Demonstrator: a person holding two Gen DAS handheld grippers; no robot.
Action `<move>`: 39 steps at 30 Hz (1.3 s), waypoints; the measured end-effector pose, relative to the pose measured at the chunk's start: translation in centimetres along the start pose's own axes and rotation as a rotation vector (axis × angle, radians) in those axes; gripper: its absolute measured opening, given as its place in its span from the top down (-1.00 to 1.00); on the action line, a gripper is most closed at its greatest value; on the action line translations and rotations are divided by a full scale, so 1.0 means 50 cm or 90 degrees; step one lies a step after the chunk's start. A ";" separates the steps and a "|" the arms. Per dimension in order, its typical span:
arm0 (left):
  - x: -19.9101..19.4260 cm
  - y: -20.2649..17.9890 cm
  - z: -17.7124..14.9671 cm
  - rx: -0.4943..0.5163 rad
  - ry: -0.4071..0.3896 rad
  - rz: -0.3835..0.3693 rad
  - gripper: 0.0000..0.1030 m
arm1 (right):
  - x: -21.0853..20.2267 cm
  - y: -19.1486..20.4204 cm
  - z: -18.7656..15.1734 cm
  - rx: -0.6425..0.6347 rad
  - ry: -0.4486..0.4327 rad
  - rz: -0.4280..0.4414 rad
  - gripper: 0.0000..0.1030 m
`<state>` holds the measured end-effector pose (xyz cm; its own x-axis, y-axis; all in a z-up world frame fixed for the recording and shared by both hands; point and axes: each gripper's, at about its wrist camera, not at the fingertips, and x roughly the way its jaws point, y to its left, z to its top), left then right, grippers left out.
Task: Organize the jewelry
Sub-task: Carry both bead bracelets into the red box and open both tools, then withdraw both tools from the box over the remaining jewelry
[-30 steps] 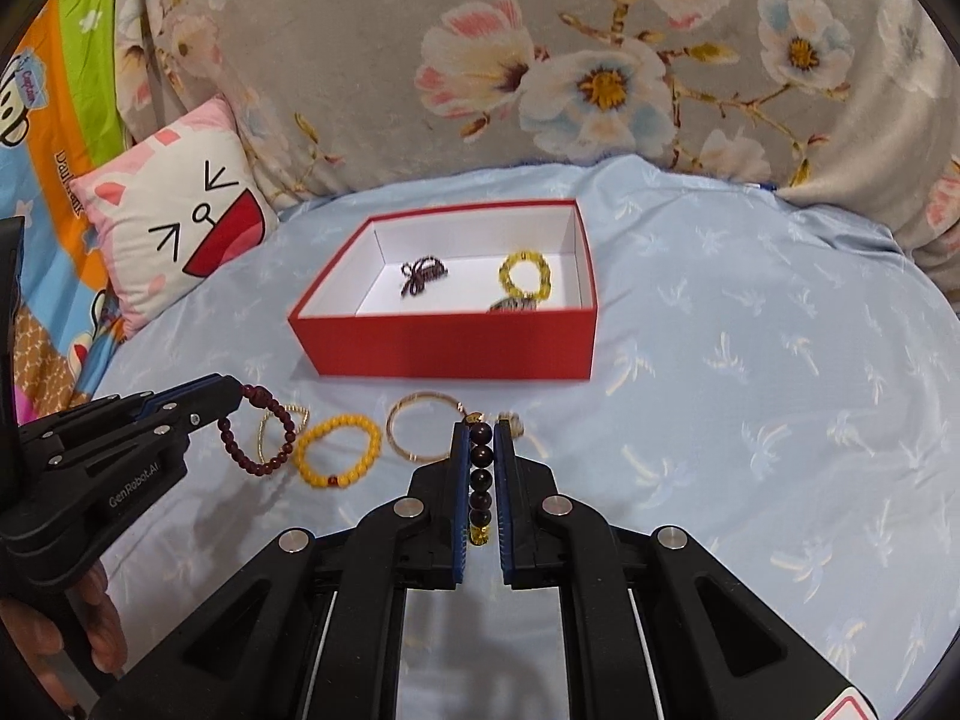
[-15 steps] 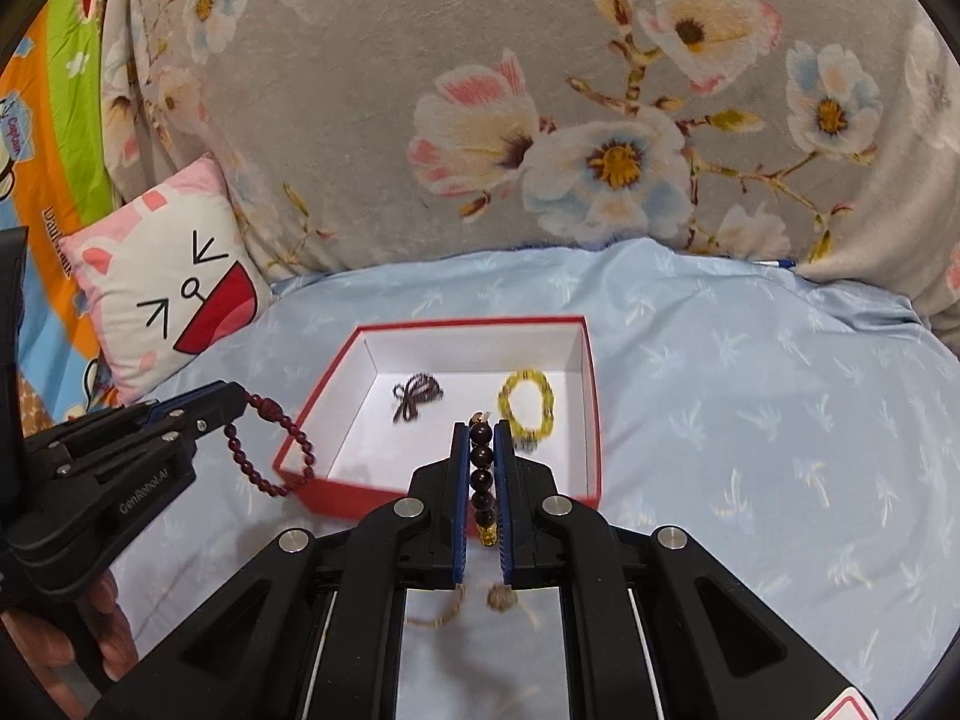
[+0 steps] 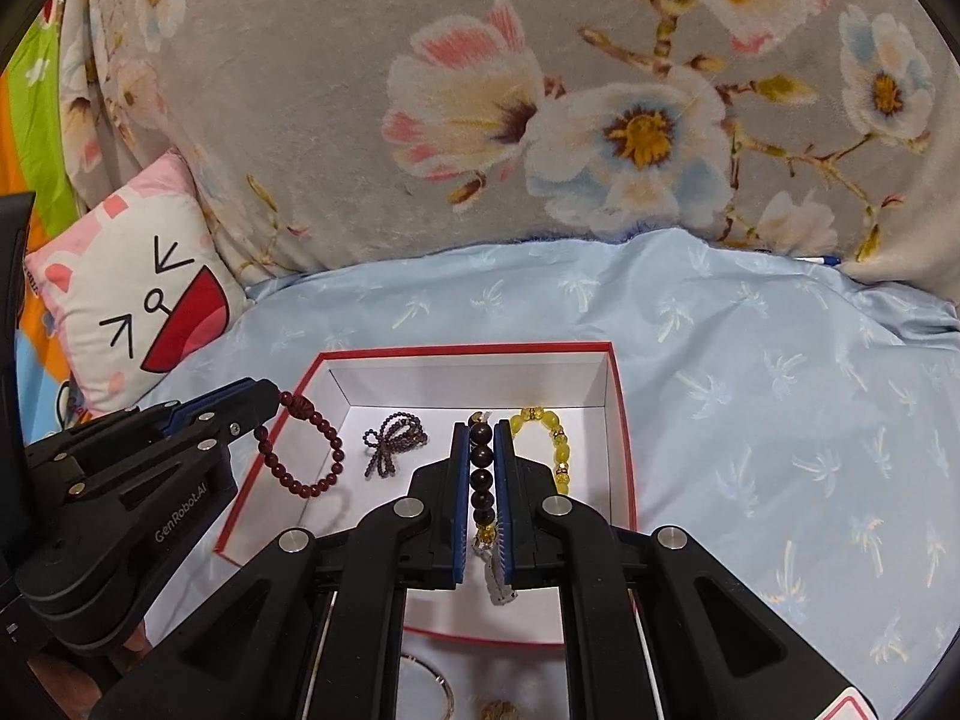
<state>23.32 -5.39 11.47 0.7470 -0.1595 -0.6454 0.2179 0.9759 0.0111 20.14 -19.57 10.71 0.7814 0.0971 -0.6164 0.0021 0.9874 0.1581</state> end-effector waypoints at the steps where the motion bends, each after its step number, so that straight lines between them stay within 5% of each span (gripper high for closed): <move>1: 0.006 0.001 0.000 0.000 0.002 0.002 0.85 | 0.008 -0.001 -0.001 0.000 0.004 0.000 0.85; 20: 0.089 0.007 -0.014 -0.007 0.044 0.005 0.85 | 0.096 0.017 -0.020 -0.012 0.046 0.007 0.84; 24: 0.087 0.010 -0.013 -0.012 0.036 0.017 0.68 | 0.090 0.019 -0.018 -0.010 0.035 -0.006 0.20; 25: 0.085 0.015 -0.011 -0.020 0.035 0.023 0.50 | 0.085 0.016 -0.018 -0.006 0.029 -0.009 0.10; 28: 0.080 0.023 -0.010 -0.027 0.031 0.029 0.38 | 0.069 0.010 -0.018 0.002 0.017 -0.013 -0.05; 39: 0.043 0.017 -0.018 -0.025 0.024 0.027 0.38 | 0.026 0.011 -0.028 0.004 0.003 -0.019 -0.07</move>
<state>24.56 -4.76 9.41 0.7303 -0.1129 -0.6738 0.1612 0.9869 0.0093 20.26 -18.72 8.91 0.7781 0.0687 -0.6243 0.0293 0.9890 0.1453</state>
